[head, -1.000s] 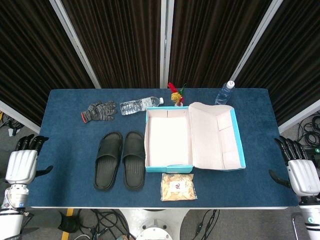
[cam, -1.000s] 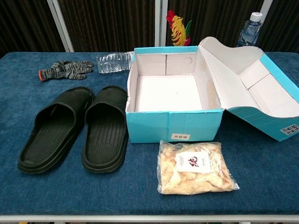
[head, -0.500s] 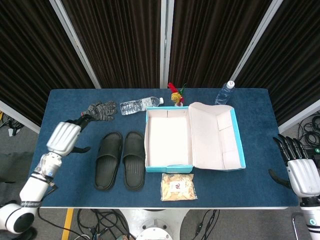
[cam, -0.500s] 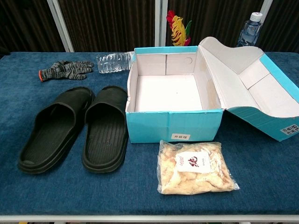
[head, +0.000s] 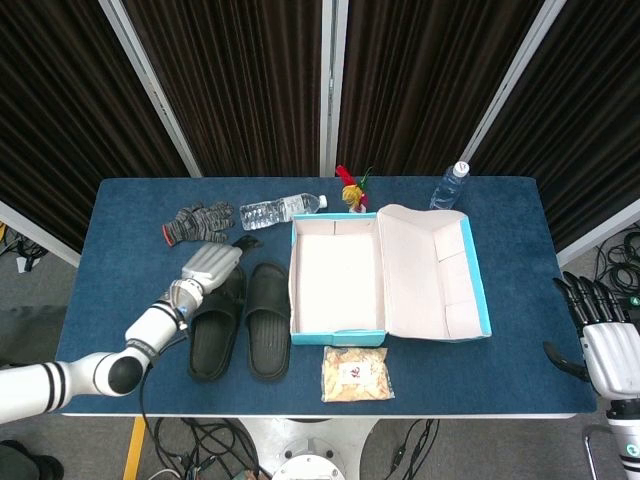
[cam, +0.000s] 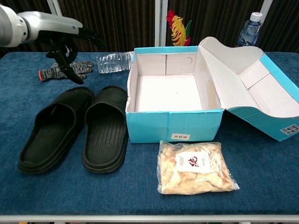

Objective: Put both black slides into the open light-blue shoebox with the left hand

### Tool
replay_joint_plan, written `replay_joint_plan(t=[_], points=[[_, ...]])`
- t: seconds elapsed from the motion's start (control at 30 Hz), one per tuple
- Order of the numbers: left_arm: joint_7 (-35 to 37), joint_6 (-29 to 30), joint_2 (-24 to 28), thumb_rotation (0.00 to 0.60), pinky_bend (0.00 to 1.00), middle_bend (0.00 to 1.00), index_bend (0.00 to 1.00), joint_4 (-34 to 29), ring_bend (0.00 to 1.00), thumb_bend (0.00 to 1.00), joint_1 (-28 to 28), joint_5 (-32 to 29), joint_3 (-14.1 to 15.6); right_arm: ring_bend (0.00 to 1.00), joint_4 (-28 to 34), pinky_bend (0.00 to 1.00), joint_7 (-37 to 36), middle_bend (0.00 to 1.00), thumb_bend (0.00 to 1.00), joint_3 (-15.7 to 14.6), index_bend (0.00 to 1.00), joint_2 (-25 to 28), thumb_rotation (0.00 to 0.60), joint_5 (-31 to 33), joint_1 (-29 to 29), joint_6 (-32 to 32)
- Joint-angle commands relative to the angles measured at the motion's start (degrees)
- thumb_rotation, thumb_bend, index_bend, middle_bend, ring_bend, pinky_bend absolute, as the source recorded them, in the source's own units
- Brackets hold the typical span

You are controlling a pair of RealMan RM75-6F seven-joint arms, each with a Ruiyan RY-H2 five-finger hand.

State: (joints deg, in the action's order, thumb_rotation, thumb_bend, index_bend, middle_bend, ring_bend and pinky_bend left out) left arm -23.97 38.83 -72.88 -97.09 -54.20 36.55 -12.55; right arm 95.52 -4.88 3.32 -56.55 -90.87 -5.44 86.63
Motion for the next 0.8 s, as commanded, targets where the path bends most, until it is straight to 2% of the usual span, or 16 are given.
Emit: replay_joint_plan(t=[0.03, 0.2, 0.33, 0.8], points=[[-6.55, 1.21, -3.89, 0.600, 0.84, 0.03, 0.08, 1.68, 0.66, 0.00, -7.76, -11.64, 5.17, 0.00, -0.18, 0.00, -0.22, 0.04, 0.15, -0.06, 0.00, -0.07, 0.600, 0.11, -0.02, -0.17], [-8.35, 3.05, -6.54, 0.600, 0.84, 0.03, 0.07, 2.19, 0.66, 0.00, -12.21, -20.48, 7.07, 0.00, -0.48, 0.01, -0.57, 0.04, 0.15, -0.13, 0.00, -0.08, 0.600, 0.13, -0.11, -0.43], [-8.00, 2.20, -8.94, 0.600, 0.84, 0.03, 0.07, 5.00, 0.66, 0.00, -14.30, -24.80, 7.69, 0.00, -0.67, 0.01, -0.85, 0.04, 0.15, -0.11, 0.00, -0.06, 0.600, 0.10, -0.02, -0.17], [-10.16, 0.79, -13.95, 0.600, 0.84, 0.03, 0.07, 12.43, 0.67, 0.00, -19.75, -35.79, 10.59, 0.00, -1.34, 0.01, -1.69, 0.04, 0.15, -0.29, 0.00, -0.04, 0.600, 0.44, 0.50, 0.22]])
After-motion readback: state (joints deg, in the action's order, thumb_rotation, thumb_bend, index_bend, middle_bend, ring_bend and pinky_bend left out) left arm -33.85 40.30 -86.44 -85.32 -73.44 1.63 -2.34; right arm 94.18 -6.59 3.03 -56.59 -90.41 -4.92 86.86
